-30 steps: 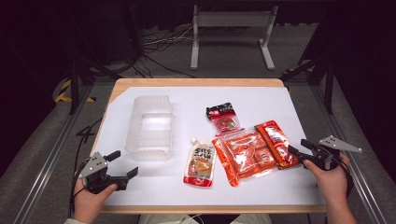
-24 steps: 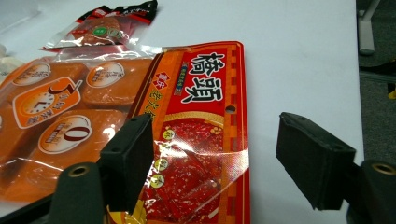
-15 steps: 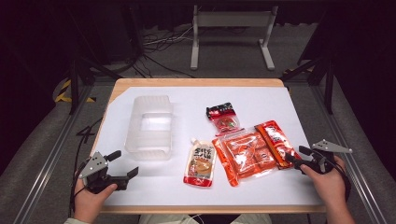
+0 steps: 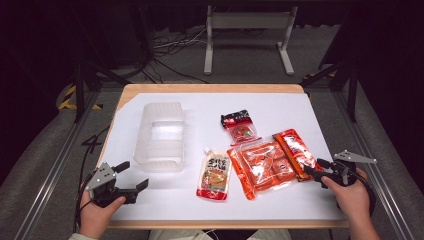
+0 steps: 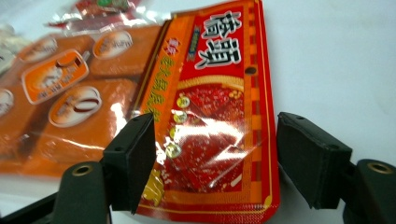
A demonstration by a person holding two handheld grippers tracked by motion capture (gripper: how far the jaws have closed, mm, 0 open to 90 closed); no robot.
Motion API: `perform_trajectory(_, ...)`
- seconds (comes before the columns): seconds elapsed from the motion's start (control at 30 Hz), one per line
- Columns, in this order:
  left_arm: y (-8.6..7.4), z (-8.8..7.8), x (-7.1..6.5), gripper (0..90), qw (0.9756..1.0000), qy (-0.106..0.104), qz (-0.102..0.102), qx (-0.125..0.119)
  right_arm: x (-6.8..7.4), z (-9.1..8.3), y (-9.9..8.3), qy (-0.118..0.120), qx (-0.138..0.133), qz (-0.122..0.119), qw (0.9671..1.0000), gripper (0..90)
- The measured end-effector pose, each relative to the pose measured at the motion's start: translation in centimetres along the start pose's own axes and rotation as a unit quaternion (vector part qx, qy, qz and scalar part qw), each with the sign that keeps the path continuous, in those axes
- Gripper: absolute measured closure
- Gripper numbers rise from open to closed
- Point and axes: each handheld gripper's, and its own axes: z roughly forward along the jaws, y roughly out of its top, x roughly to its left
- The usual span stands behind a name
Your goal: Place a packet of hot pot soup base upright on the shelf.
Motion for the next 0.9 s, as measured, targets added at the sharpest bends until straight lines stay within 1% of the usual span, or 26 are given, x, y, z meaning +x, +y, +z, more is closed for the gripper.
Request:
perform_trajectory(0.13, 0.0, 0.0, 0.0, 7.5, 1.0000, 0.000, -0.003, -0.001, 0.2, -0.5, 0.2, 0.006, -0.022, 0.008, 0.9997, 34.6)
perform_trajectory(0.3, 0.0, 0.0, 0.0, 7.5, 1.0000, 0.000, -0.003, -0.002, 0.3, -1.1, 0.4, 0.030, -0.040, 0.025, 0.9984, 45.1)
perform_trajectory(0.33, 0.0, 0.0, 0.0, 7.5, 1.0000, 0.000, -0.003, -0.001, 0.4, -1.1, 0.4, 0.049, -0.037, 0.034, 0.9975, 49.5)
perform_trajectory(0.37, 0.0, 0.1, 0.0, 7.5, 1.0000, 0.001, -0.001, -0.001, 0.6, -1.0, 0.4, 0.063, -0.035, 0.042, 0.9965, 49.4)
perform_trajectory(0.43, 0.0, 0.1, -0.1, 7.5, 1.0000, 0.000, -0.004, -0.002, 1.0, -0.6, 0.5, 0.060, -0.027, 0.029, 0.9974, 49.1)
perform_trajectory(0.5, 0.0, 0.1, -0.1, 7.6, 1.0000, 0.001, -0.001, -0.002, 1.4, 0.0, 0.6, 0.058, -0.025, 0.016, 0.9979, 48.5)
perform_trajectory(0.57, 0.0, 0.1, -0.1, 7.5, 1.0000, 0.000, -0.003, -0.002, 1.5, 0.2, 0.6, 0.057, -0.025, 0.013, 0.9980, 48.4)
perform_trajectory(0.63, 0.0, 0.1, -0.1, 7.5, 1.0000, 0.000, -0.001, -0.001, 1.8, 0.8, 0.8, 0.050, -0.019, 0.004, 0.9986, 48.4)
perform_trajectory(0.7, 0.0, 0.1, -0.1, 7.5, 1.0000, 0.002, 0.001, 0.000, 1.9, 1.3, 0.9, 0.048, -0.013, -0.002, 0.9988, 50.3)
perform_trajectory(0.73, 0.0, 0.1, -0.1, 7.4, 1.0000, 0.002, -0.001, -0.002, 1.9, 1.5, 0.9, 0.046, -0.010, -0.004, 0.9989, 51.1)
perform_trajectory(0.77, 0.1, 0.0, -0.2, 7.4, 1.0000, 0.003, -0.004, -0.004, 2.0, 1.7, 1.0, 0.044, -0.006, -0.004, 0.9990, 52.8)
perform_trajectory(0.8, 0.1, 0.0, -0.1, 7.3, 1.0000, 0.003, -0.002, -0.007, 2.0, 1.9, 1.1, 0.044, -0.004, -0.002, 0.9990, 53.9)
perform_trajectory(0.87, 0.2, -0.2, -0.1, 7.1, 0.9999, -0.002, -0.010, -0.010, 2.0, 2.4, 1.3, 0.048, -0.002, 0.010, 0.9988, 54.5)
perform_trajectory(0.9, 0.2, -0.3, -0.1, 6.8, 0.9993, -0.014, -0.028, -0.021, 1.9, 2.7, 1.4, 0.049, -0.001, 0.017, 0.9986, 54.2)
